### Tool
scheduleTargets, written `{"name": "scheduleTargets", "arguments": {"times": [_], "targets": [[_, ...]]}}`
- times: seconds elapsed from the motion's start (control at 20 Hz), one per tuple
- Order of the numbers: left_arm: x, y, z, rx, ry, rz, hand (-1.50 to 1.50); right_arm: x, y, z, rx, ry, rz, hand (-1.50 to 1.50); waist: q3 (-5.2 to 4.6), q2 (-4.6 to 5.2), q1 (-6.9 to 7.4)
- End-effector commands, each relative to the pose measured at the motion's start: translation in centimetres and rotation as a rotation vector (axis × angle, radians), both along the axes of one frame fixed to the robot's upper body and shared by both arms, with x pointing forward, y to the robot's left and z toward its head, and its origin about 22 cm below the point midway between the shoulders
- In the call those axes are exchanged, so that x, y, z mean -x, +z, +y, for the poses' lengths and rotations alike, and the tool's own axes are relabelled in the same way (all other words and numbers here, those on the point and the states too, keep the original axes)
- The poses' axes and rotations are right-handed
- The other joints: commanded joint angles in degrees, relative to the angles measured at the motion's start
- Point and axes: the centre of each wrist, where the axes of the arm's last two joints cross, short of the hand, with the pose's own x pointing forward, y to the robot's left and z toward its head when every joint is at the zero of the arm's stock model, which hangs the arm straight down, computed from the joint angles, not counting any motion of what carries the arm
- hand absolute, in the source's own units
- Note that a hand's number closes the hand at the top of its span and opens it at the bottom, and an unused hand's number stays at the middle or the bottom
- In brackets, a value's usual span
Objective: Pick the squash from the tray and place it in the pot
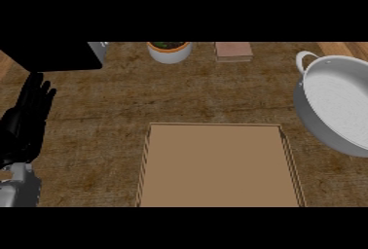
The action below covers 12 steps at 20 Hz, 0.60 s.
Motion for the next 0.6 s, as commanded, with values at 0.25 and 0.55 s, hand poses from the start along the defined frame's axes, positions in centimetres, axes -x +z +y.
{"name": "scheduleTargets", "arguments": {"times": [0.25, 0.55], "targets": [[-0.4, 0.2, -1.2, -0.007, -0.032, -0.016, 0.0, 0.3, 7.4, -5.8, -0.212, -0.265, -0.202, 1.5, 0.01, 0.44, 2.11], [-2.4, 0.3, -1.4, 0.001, -0.061, -0.012, 0.0, -2.8, 10.1, -11.9, -0.275, -0.379, -0.17, 1.5, 0.02, 0.71, 3.18]]}}
